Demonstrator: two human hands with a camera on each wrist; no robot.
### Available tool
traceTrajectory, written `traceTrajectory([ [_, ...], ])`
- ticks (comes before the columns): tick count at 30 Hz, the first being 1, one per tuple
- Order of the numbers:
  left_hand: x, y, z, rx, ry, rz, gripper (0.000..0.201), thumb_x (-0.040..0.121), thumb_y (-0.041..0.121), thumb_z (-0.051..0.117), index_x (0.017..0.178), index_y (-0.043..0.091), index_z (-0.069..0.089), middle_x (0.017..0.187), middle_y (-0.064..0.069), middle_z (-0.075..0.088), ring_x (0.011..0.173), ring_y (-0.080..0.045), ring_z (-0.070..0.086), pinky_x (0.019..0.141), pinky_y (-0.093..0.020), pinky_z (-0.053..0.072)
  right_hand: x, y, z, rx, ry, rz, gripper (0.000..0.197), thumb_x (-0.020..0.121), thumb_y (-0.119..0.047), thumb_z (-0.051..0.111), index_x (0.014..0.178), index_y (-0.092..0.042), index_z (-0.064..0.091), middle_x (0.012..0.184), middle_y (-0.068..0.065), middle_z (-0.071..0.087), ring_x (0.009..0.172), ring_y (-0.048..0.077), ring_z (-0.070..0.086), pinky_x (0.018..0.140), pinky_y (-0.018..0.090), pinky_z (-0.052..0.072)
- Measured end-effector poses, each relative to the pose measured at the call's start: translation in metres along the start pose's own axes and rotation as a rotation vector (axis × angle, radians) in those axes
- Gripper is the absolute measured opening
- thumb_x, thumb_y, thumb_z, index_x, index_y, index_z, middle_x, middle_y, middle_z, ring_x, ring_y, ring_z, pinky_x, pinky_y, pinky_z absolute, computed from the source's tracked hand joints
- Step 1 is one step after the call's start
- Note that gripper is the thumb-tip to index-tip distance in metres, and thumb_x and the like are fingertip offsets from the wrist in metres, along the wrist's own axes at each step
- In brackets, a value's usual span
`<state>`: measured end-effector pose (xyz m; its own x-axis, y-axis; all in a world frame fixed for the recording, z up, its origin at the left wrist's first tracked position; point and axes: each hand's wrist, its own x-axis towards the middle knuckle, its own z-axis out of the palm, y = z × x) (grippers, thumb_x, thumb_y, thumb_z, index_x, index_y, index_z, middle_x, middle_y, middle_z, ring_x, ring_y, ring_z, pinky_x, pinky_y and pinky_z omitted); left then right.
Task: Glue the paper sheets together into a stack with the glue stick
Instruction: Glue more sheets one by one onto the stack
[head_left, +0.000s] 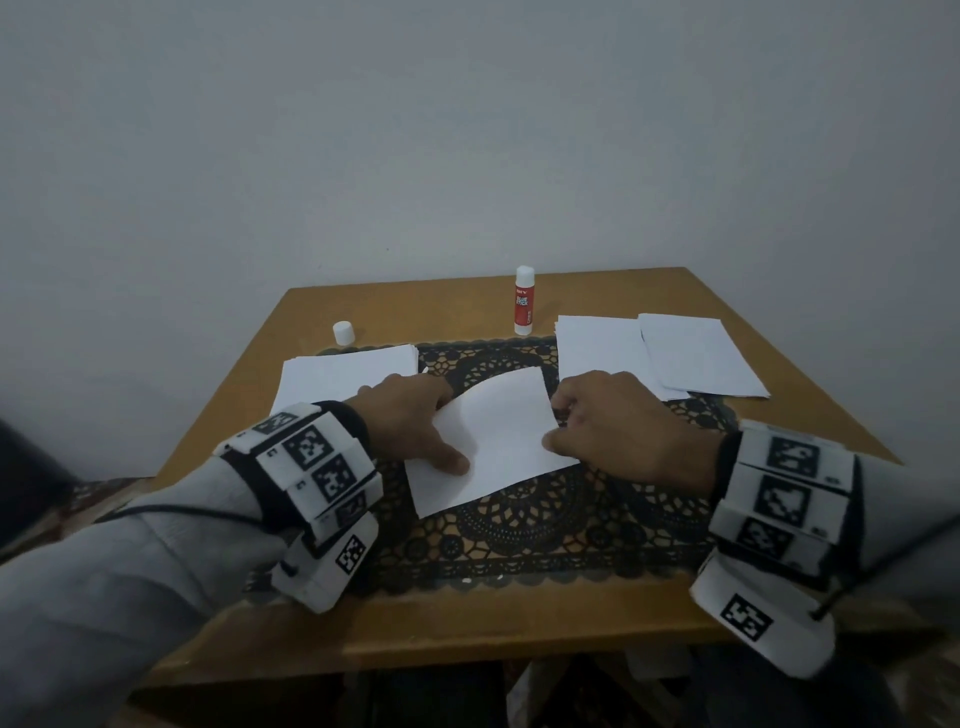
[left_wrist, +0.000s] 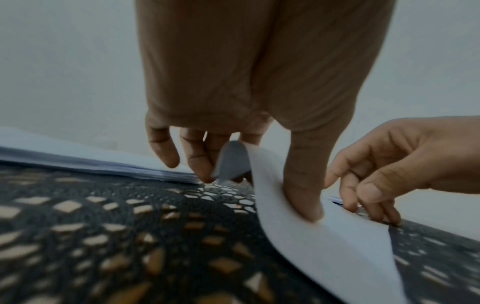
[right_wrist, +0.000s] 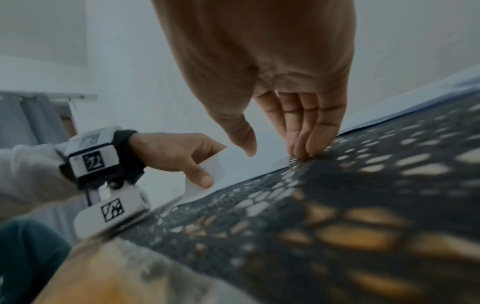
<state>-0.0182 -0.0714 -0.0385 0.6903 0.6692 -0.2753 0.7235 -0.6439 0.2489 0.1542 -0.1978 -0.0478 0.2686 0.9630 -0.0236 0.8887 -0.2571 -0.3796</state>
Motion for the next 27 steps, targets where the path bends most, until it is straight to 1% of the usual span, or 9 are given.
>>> traceTrajectory([
  [2, -0.006, -0.001, -0.001, -0.079, 0.058, 0.062, 0.028, 0.079, 0.035, 0.074, 0.086, 0.025, 0.049, 0.087, 0.008, 0.053, 0.082, -0.012, 0.050, 0.066, -0.024, 0.037, 0.003, -0.004, 0.001, 0.053, 0.003, 0.029, 0.028, 0.086, -0.034, 0.067, 0.099, -0.010, 0.062, 0.093, 0.001, 0.066, 0.072, 0.009, 0.056, 0.062, 0.023, 0.046],
  [4, -0.012, -0.007, -0.006, -0.173, 0.118, 0.102, 0.019, 0.083, 0.023, 0.071, 0.081, 0.024, 0.052, 0.084, 0.008, 0.056, 0.078, -0.011, 0.053, 0.061, -0.020, 0.036, 0.006, -0.007, 0.000, 0.140, -0.009, 0.073, 0.028, 0.087, -0.031, 0.067, 0.091, -0.004, 0.062, 0.085, 0.007, 0.066, 0.069, 0.015, 0.059, 0.059, 0.029, 0.048],
  [6, -0.020, -0.015, -0.012, -0.287, 0.140, 0.126, 0.013, 0.082, 0.017, 0.071, 0.081, 0.018, 0.058, 0.080, 0.006, 0.062, 0.076, -0.012, 0.059, 0.061, -0.019, 0.040, 0.006, -0.010, -0.003, 0.302, -0.034, 0.132, 0.028, 0.089, -0.024, 0.067, 0.078, 0.001, 0.061, 0.072, 0.013, 0.066, 0.061, 0.023, 0.061, 0.056, 0.035, 0.051],
  [10, -0.033, -0.034, -0.016, -0.493, 0.180, 0.064, 0.016, 0.079, 0.017, 0.075, 0.089, 0.014, 0.063, 0.090, 0.001, 0.067, 0.081, -0.015, 0.064, 0.071, -0.027, 0.049, 0.009, -0.022, -0.009, 0.457, -0.061, 0.251, 0.028, 0.090, -0.010, 0.065, 0.064, -0.001, 0.057, 0.053, 0.009, 0.056, 0.042, 0.016, 0.049, 0.043, 0.023, 0.041],
  [15, -0.041, -0.061, -0.015, -0.720, 0.192, -0.166, 0.033, 0.078, 0.005, 0.074, 0.103, 0.016, 0.057, 0.109, -0.015, 0.062, 0.099, -0.033, 0.063, 0.089, -0.047, 0.053, 0.025, -0.049, -0.010, 0.553, -0.109, 0.264, 0.013, 0.091, -0.005, 0.062, 0.083, 0.005, 0.060, 0.057, 0.011, 0.056, 0.036, 0.013, 0.048, 0.036, 0.020, 0.037],
  [17, -0.045, -0.071, -0.017, -0.798, 0.203, -0.229, 0.042, 0.080, -0.001, 0.070, 0.114, 0.014, 0.051, 0.106, -0.020, 0.063, 0.097, -0.038, 0.063, 0.087, -0.051, 0.054, 0.037, -0.059, -0.008, 0.625, -0.124, 0.262, 0.012, 0.092, -0.007, 0.060, 0.090, 0.005, 0.058, 0.061, 0.011, 0.055, 0.037, 0.012, 0.049, 0.036, 0.019, 0.036],
  [20, -0.044, -0.089, -0.024, -0.797, 0.390, -0.268, 0.047, 0.080, -0.005, 0.067, 0.118, 0.012, 0.047, 0.092, -0.020, 0.061, 0.086, -0.037, 0.064, 0.081, -0.052, 0.056, 0.059, -0.077, -0.004, 0.727, -0.167, 0.241, 0.010, 0.092, -0.006, 0.059, 0.094, 0.004, 0.056, 0.063, 0.010, 0.055, 0.042, 0.014, 0.052, 0.038, 0.021, 0.039],
  [23, -0.036, -0.107, -0.034, -0.745, 0.540, -0.296, 0.038, 0.080, -0.002, 0.069, 0.110, 0.010, 0.049, 0.085, -0.019, 0.061, 0.078, -0.033, 0.062, 0.075, -0.048, 0.057, 0.085, -0.091, -0.001, 0.750, -0.175, 0.215, 0.014, 0.091, -0.001, 0.059, 0.101, 0.008, 0.059, 0.071, 0.013, 0.058, 0.050, 0.017, 0.055, 0.042, 0.023, 0.045],
  [27, -0.016, -0.127, -0.040, -0.514, 0.548, -0.318, 0.012, 0.079, 0.006, 0.072, 0.080, 0.012, 0.062, 0.089, -0.014, 0.066, 0.072, -0.027, 0.064, 0.071, -0.039, 0.057, 0.122, -0.104, 0.007, 0.663, -0.158, 0.197, 0.016, 0.089, 0.002, 0.063, 0.102, 0.009, 0.060, 0.080, 0.017, 0.062, 0.055, 0.019, 0.057, 0.051, 0.027, 0.052],
])
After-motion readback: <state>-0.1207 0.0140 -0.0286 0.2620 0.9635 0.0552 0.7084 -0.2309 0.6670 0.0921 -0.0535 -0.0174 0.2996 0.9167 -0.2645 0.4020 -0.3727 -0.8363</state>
